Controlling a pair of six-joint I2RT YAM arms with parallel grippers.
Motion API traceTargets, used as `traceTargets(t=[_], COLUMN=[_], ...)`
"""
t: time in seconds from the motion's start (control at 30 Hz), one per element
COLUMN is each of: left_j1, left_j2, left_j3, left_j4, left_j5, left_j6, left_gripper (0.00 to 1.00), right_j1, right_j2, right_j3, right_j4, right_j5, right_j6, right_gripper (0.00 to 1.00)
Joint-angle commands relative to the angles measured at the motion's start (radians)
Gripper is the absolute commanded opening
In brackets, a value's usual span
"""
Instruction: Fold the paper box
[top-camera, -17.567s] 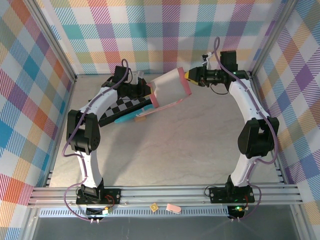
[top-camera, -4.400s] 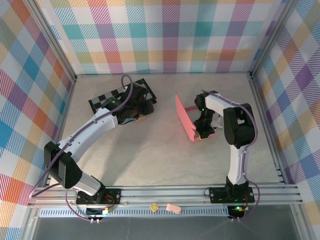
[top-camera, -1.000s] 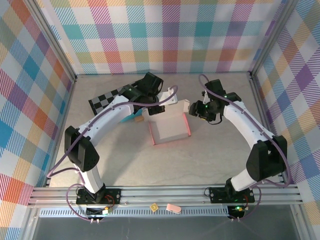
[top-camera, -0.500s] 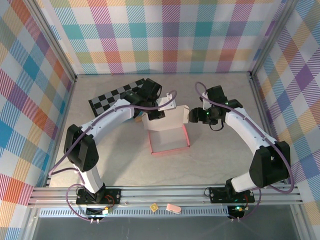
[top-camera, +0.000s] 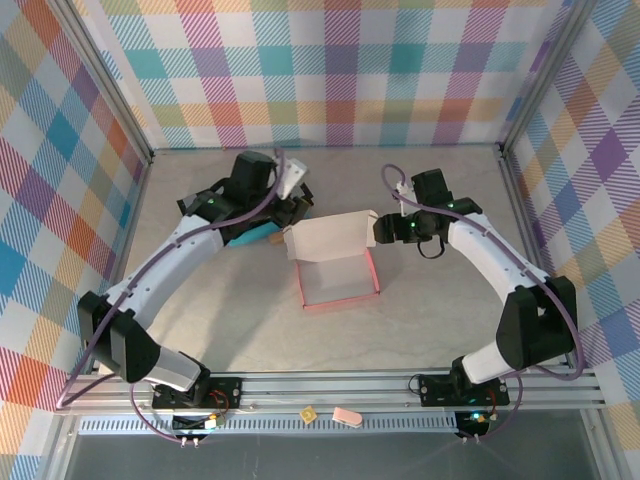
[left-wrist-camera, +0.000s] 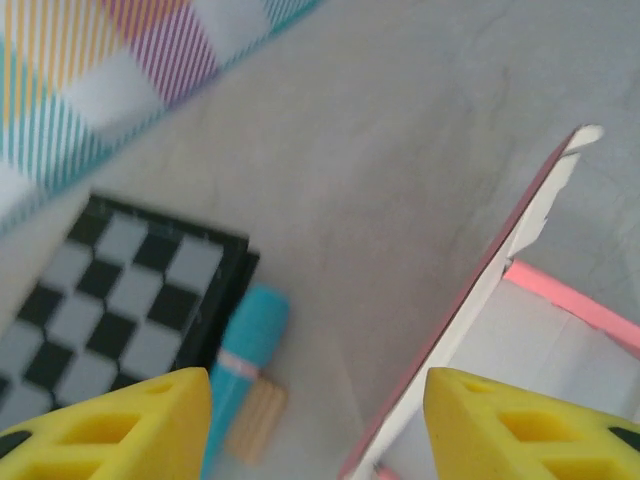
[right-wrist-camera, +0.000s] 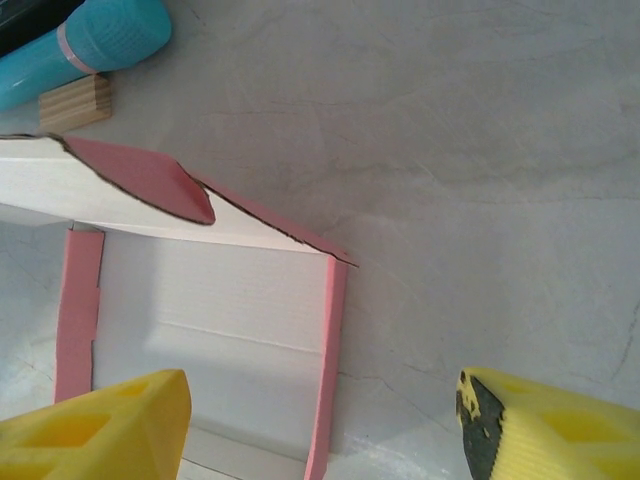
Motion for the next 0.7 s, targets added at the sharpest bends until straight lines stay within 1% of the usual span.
traceTargets(t=[0.0,0.1,0.2,0.33,0.47,0.53,0.67], left_j1=[0.040,0.046,0.049,0.049,0.049,0.049,0.049], left_j2=[-0.049,-0.076,-0.077,-0.049,-0.024,-0.009,0.011], left_j3=[-0.098,-0.165,-0.221,-0.261,-0.282,-0.285,-0.295], left_j4=[-0.113,-0.126,-0.097,-0.037,0.011,0.024,0.048], left_j5=[0.091,0.109,0.122,0.081,0.067,0.073,0.052], left_j6=[-0.179,-0.206,-0.226,-0.239,-0.239,-0.242,-0.239], left_gripper=[0.56,0.56,0.57,0.57,0.53,0.52,0.49], right_j1=[-0.001,-0.002,-0.001,-0.001,0.004,0.007,0.011], right_j2=[0.038,0.064,0.088,0.109,0.126,0.136,0.167], right_j3=[0.030,0.045,0.055,0.070,0.087,0.093,0.103], right_j4=[0.040,0.049,0.052,0.058,0.054,0.050,0.049], right_j5=[-0.071,-0.094,-0.105,-0.130,-0.142,-0.139,-0.122], right_j6=[-0.040,-0.040,-0.043,-0.036,-0.040,-0.041,-0.044], right_gripper=[0.69,0.67,0.66,0.65,0.62,0.62,0.60])
